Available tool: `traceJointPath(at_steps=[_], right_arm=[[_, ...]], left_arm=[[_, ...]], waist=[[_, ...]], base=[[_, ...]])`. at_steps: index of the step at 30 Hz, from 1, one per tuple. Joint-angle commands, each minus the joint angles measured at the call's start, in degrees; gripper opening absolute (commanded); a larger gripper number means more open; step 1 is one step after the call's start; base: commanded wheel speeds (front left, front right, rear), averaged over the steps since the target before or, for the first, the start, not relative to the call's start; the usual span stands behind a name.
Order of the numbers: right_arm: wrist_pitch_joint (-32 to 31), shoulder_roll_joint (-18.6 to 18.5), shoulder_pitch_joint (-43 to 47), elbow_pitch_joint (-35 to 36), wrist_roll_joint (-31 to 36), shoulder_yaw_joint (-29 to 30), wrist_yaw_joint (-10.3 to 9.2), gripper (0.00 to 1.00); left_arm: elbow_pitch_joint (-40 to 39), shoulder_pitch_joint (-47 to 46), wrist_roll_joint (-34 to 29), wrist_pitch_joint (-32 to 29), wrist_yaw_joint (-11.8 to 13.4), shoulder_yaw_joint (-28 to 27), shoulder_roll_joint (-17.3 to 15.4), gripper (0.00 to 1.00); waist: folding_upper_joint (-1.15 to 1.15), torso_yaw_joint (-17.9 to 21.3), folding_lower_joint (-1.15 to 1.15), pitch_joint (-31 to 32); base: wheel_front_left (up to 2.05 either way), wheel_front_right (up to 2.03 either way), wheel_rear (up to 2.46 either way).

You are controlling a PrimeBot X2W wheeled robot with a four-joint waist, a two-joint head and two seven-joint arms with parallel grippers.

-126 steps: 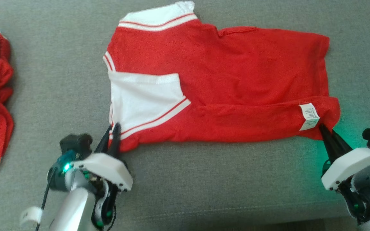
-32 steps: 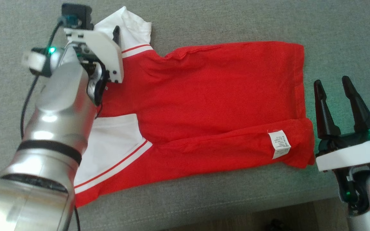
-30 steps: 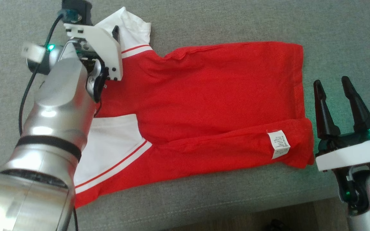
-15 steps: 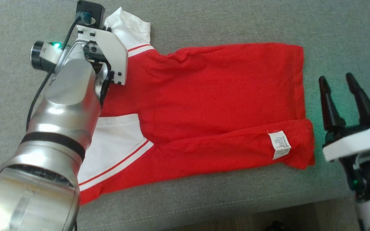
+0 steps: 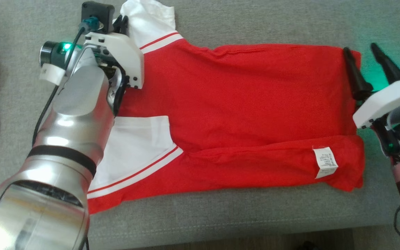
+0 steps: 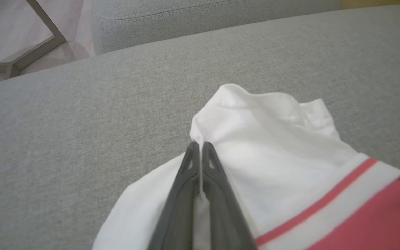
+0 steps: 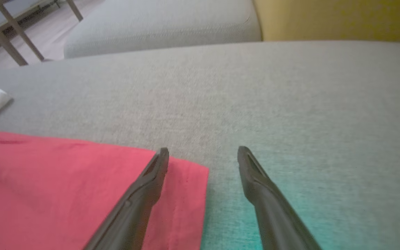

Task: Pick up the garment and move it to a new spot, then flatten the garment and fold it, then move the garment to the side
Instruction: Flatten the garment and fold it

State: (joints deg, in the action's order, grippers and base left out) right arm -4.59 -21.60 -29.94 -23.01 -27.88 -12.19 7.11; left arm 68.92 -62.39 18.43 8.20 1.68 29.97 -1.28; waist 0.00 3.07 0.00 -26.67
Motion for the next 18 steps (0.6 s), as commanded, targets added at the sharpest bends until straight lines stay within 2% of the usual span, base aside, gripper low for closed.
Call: traceJointPath(at_steps=[1, 9, 10, 11, 12, 15, 18], right_arm=[[-0.5, -1.7, -0.6, 0.1, -0.9, -2.1, 0.37, 1.00], [-5.7, -4.5, -4.7, -6.1, -4.8, -9.8, 0.37, 1.00], [-6.4, -5.0, -5.0, -6.4, -5.2, -10.8, 0.37, 0.92], [-7.3, -5.5, -5.3, -6.6, -5.7, -11.9, 0.37, 0.42], [-7.9, -6.1, -5.5, -6.7, -6.1, -12.8, 0.37, 0.00], [-8.3, -7.5, -5.9, -6.1, -7.3, -14.0, 0.37, 0.00], [-5.6, -8.4, -6.2, -4.8, -8.1, -12.7, 0.37, 0.00]], left_arm=[[-1.9, -0.4, 0.7, 0.7, 0.2, -0.1, -1.6, 0.00], [-3.9, 0.2, 3.8, 1.4, 0.8, 2.8, -1.6, 0.00], [-4.0, 0.1, 4.2, 1.5, 0.9, 3.1, -1.6, 0.00], [-4.2, 0.1, 4.7, 1.9, 1.0, 3.3, -1.6, 0.00], [-4.3, 0.1, 5.1, 2.1, 1.1, 3.5, -1.6, 0.00], [-4.7, 0.2, 6.4, 3.5, 1.6, 3.5, -1.6, 0.00], [-5.4, 0.3, 7.4, 5.2, 2.1, 2.9, -1.6, 0.00]], waist=[[0.00, -0.4, 0.00, -0.2], [0.00, -1.1, 0.00, -0.3], [0.00, -1.1, 0.00, -0.3], [0.00, -1.2, 0.00, -0.2], [0.00, -1.3, 0.00, -0.2], [0.00, -1.6, 0.00, 0.2], [0.00, -1.9, 0.00, 0.6]], base=[[0.00, 0.00, 0.00], [0.00, 0.00, 0.00], [0.00, 0.00, 0.00], [0.00, 0.00, 0.00], [0.00, 0.00, 0.00], [0.00, 0.00, 0.00], [0.00, 0.00, 0.00]])
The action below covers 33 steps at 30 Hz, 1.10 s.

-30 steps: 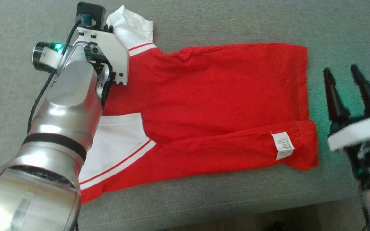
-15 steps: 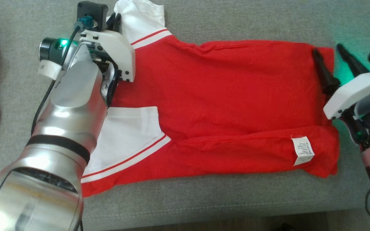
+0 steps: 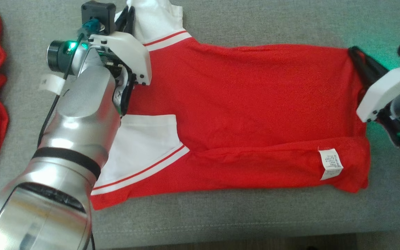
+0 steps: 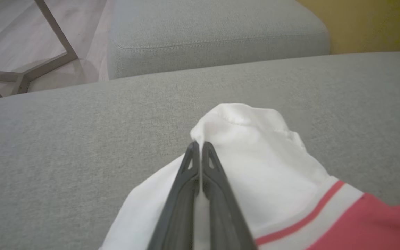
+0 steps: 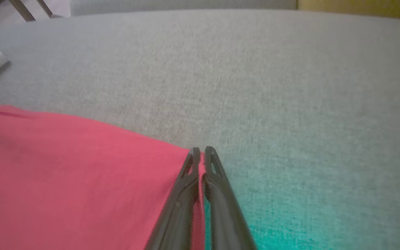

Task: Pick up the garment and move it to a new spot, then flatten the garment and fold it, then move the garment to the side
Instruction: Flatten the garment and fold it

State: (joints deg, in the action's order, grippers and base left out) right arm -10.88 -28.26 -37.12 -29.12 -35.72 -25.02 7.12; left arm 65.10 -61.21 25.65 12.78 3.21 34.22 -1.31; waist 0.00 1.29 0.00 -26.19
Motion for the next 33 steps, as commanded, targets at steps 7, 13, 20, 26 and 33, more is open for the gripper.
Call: traceJointPath(at_steps=[7, 13, 20, 26, 33], right_arm=[[6.5, -2.5, 2.4, 4.7, -0.2, 3.9, 0.36, 0.00], [8.5, -2.0, 5.2, 7.4, 0.6, 6.8, 0.36, 0.00], [10.0, -1.3, 10.0, 12.1, 1.5, 9.0, 0.36, 0.00], [9.6, -0.7, 16.5, 16.4, 1.8, 8.8, 0.36, 0.00], [9.4, 0.9, 21.8, 16.8, 1.4, 9.2, 0.36, 0.00]], left_arm=[[-10.1, 2.1, -0.1, 2.2, 2.5, -4.3, -3.3, 0.00], [-25.1, 10.0, -3.6, 2.2, 4.8, -7.4, -6.1, 0.00], [-42.0, 21.1, -6.5, 2.2, 6.3, -12.2, -8.4, 0.00], [-54.3, 33.6, -8.7, 2.2, 7.3, -15.6, -8.3, 0.00], [-57.2, 46.3, -8.4, 2.2, 6.5, -18.2, -5.9, 0.00]], waist=[[0.00, -0.6, 0.00, 1.8], [0.00, -0.7, 0.00, 3.3], [0.00, -0.4, 0.00, 5.0], [0.00, -0.1, 0.00, 6.2], [0.00, 0.0, 0.00, 6.6]], base=[[0.00, 0.00, 0.00], [0.00, 0.00, 0.00], [0.00, 0.00, 0.00], [0.00, 0.00, 0.00], [0.00, 0.00, 0.00]])
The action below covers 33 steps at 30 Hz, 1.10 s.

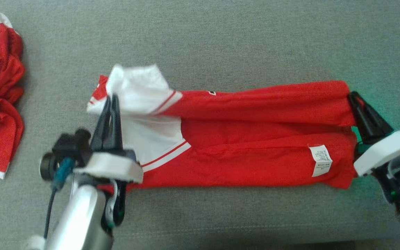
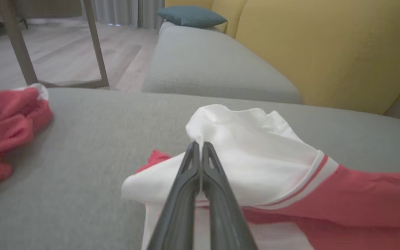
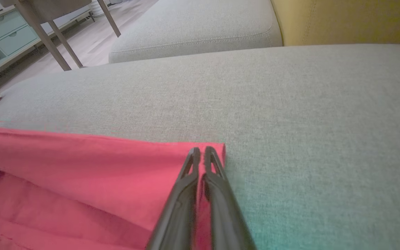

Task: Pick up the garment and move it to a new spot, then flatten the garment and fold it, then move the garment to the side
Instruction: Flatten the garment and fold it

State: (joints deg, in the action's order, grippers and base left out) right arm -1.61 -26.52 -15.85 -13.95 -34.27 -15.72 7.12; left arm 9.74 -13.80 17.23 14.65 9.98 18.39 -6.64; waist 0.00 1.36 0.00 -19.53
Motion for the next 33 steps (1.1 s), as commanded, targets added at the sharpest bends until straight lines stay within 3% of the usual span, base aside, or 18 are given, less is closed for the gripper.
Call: traceJointPath(at_steps=[1, 9, 10, 11, 12, 13, 15, 16, 17, 24, 33], right_arm=[[0.1, -0.8, 0.5, 1.7, -0.1, -0.1, 0.36, 0.00], [1.0, 0.8, 4.4, 2.6, 1.5, 0.7, 0.36, 0.00], [0.9, 1.2, 5.1, 2.8, 1.7, 0.9, 0.36, 0.00], [1.0, 1.5, 5.8, 3.1, 2.0, 1.0, 0.36, 0.00], [0.9, 1.9, 6.6, 3.2, 2.4, 1.2, 0.36, 0.00], [0.7, 2.2, 7.4, 3.3, 2.7, 1.4, 0.36, 0.25], [0.6, 3.0, 9.2, 3.8, 3.4, 2.2, 0.36, 0.57], [0.4, 3.4, 10.1, 4.2, 3.9, 2.6, 0.36, 0.85], [0.3, 3.9, 11.0, 4.8, 4.3, 2.9, 0.36, 1.00], [1.2, 7.5, 16.5, 10.4, 7.2, 7.3, 0.36, 1.00], [4.5, 14.3, 19.3, 19.8, 15.3, 15.5, 0.36, 1.00]], left_arm=[[-1.8, -1.2, 0.0, 0.3, -0.3, -2.4, -0.6, 0.00], [4.1, 3.3, 1.7, 0.3, -3.0, -3.9, 1.8, 0.00], [5.4, 3.4, 2.1, 0.3, -3.5, -4.0, 2.0, 0.27], [6.7, 3.3, 2.5, 0.3, -3.9, -4.1, 2.1, 0.60], [7.7, 3.2, 2.6, 0.3, -4.2, -4.2, 2.2, 1.00], [8.9, 3.2, 2.7, 0.3, -4.5, -4.3, 2.3, 1.00], [10.4, 3.1, 2.6, 0.3, -4.7, -4.5, 2.4, 1.00], [10.7, 3.2, 2.5, 0.3, -4.7, -4.8, 2.5, 1.00], [10.9, 3.6, 2.3, 0.3, -4.6, -5.1, 2.5, 1.00], [8.7, 7.7, 0.0, 0.3, -2.8, -7.5, 1.4, 1.00], [-5.4, 13.0, -6.1, 0.3, 1.5, -9.2, -0.4, 1.00]], waist=[[0.00, 0.0, 0.00, 0.0], [0.00, -0.4, 0.00, 0.1], [0.00, -0.4, 0.00, 0.2], [0.00, -0.4, 0.00, 0.3], [0.00, -0.4, 0.00, 0.4], [0.00, -0.4, 0.00, 0.5], [0.00, -0.4, 0.00, 0.8], [0.00, -0.3, 0.00, 0.9], [0.00, -0.2, 0.00, 1.1], [0.00, 0.3, 0.00, 2.9], [0.00, 0.5, 0.00, 6.7]], base=[[0.00, 0.00, 0.00], [0.00, 0.00, 0.00], [0.00, 0.00, 0.00], [0.00, 0.00, 0.00], [0.00, 0.00, 0.00], [0.00, 0.00, 0.00], [0.00, 0.00, 0.00], [0.00, 0.00, 0.00], [0.00, 0.00, 0.00], [0.00, 0.00, 0.00], [0.00, 0.00, 0.00]])
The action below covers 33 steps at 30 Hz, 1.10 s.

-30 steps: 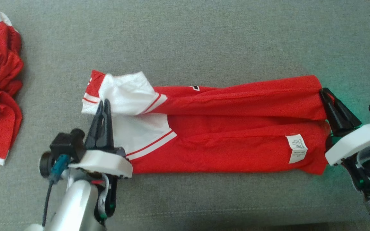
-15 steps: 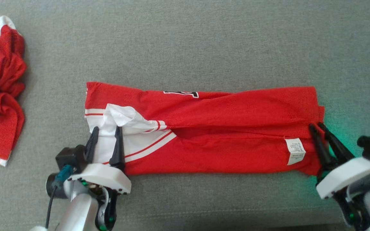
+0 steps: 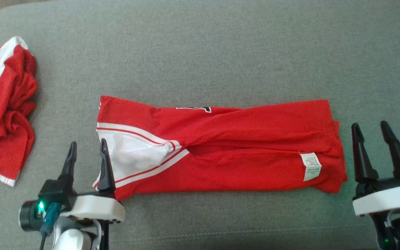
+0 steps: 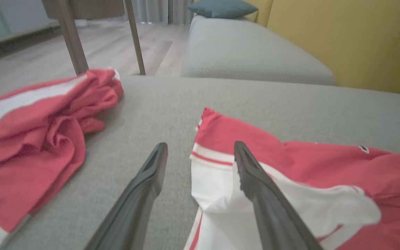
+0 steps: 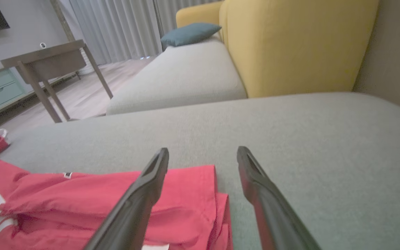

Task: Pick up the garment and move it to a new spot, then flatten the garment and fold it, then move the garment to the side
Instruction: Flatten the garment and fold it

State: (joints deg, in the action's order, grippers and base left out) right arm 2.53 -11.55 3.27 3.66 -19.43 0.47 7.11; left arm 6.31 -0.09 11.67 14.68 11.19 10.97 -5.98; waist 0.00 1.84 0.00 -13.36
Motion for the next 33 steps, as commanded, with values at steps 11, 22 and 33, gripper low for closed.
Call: traceJointPath(at_steps=[11, 22, 33], right_arm=[[-1.7, 2.7, 1.2, 5.6, 5.5, 0.5, 0.37, 1.00], [-2.5, 3.3, 2.5, 5.6, 5.8, -0.2, 0.37, 1.00], [-3.5, 2.9, 2.3, 5.3, 5.4, -0.3, 0.37, 1.00]], left_arm=[[-10.3, 0.9, -4.4, -2.1, 1.7, 0.1, -3.1, 1.00], [-12.3, 2.5, -4.8, -3.5, 2.4, 0.7, -3.7, 1.00], [-12.4, 1.5, -4.6, -3.4, 2.7, 1.4, -3.6, 1.00]], waist=[[0.00, 1.0, 0.00, 4.6], [0.00, 1.2, 0.00, 5.8], [0.00, 0.5, 0.00, 5.0]], base=[[0.00, 0.00, 0.00], [0.00, 0.00, 0.00], [0.00, 0.00, 0.00]])
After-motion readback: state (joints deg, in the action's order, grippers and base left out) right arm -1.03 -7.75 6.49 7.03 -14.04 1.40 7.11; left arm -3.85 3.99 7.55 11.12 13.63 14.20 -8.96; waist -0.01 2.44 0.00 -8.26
